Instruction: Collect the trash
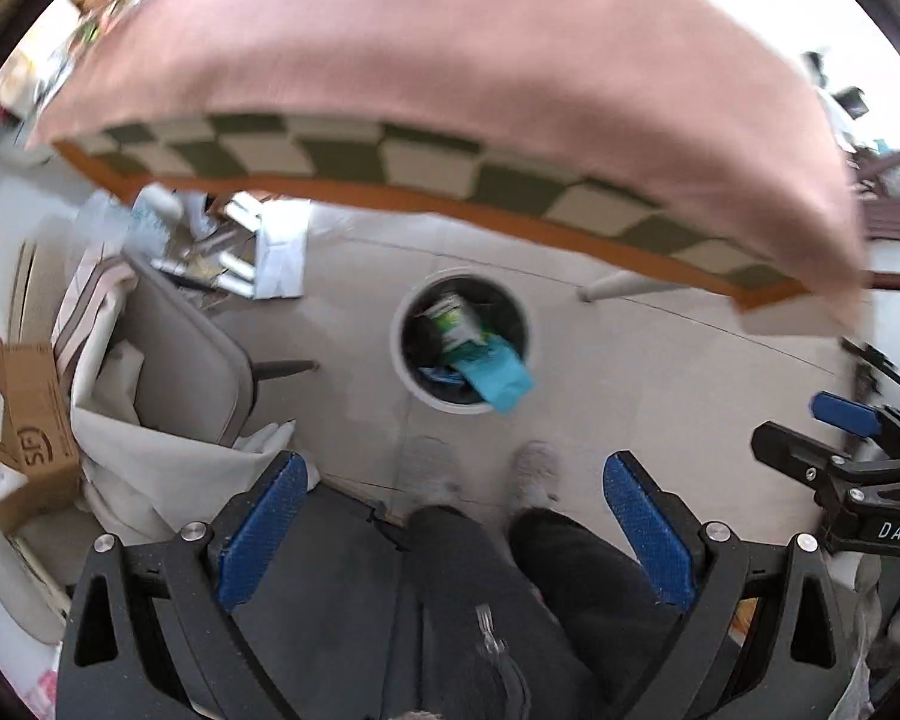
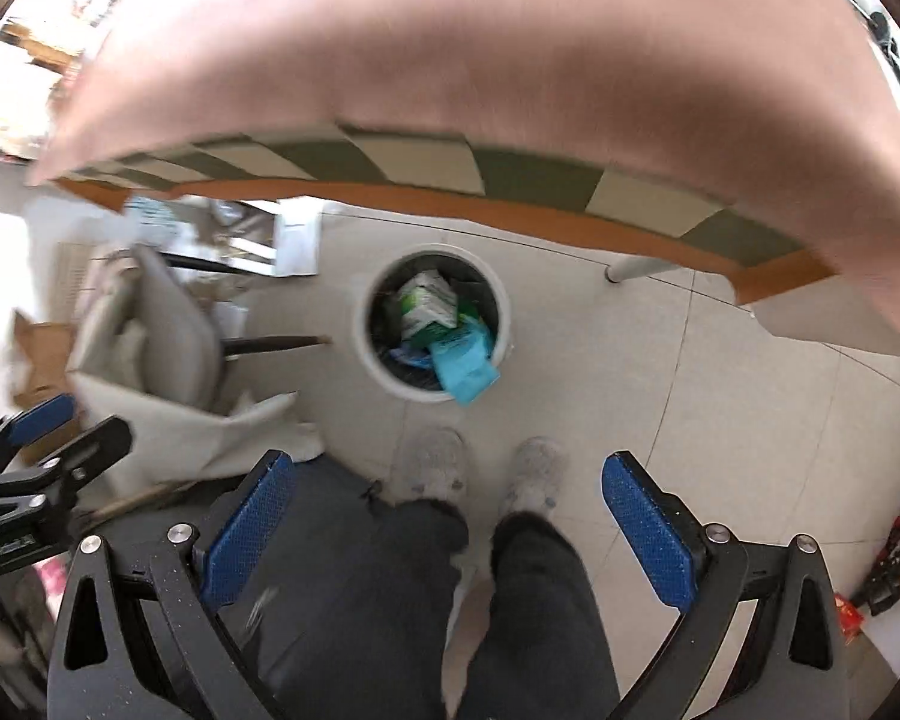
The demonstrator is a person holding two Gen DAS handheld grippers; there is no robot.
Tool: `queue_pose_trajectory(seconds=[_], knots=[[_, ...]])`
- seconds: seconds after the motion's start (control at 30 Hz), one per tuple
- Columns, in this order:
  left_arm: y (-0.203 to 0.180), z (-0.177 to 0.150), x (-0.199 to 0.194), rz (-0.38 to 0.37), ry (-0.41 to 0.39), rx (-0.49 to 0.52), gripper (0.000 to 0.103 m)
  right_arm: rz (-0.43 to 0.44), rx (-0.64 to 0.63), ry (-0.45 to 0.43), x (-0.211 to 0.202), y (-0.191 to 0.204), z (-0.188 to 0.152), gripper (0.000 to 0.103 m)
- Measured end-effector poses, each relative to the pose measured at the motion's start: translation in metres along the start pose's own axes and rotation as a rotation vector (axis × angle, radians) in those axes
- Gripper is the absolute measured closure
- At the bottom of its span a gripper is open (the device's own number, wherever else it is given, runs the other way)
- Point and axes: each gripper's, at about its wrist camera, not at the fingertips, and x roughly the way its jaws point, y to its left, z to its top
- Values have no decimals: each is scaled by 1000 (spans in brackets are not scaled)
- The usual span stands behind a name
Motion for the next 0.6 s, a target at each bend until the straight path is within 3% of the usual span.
queue_pose_trajectory(seconds=[0.27,0.6], knots=[[-16,-8,-109,-198,-33,127,2,133,99,-56,-131,28,-49,0],[-18,-30,-176,-337,-38,208,2,228,212,-150,-211,57,-112,0]])
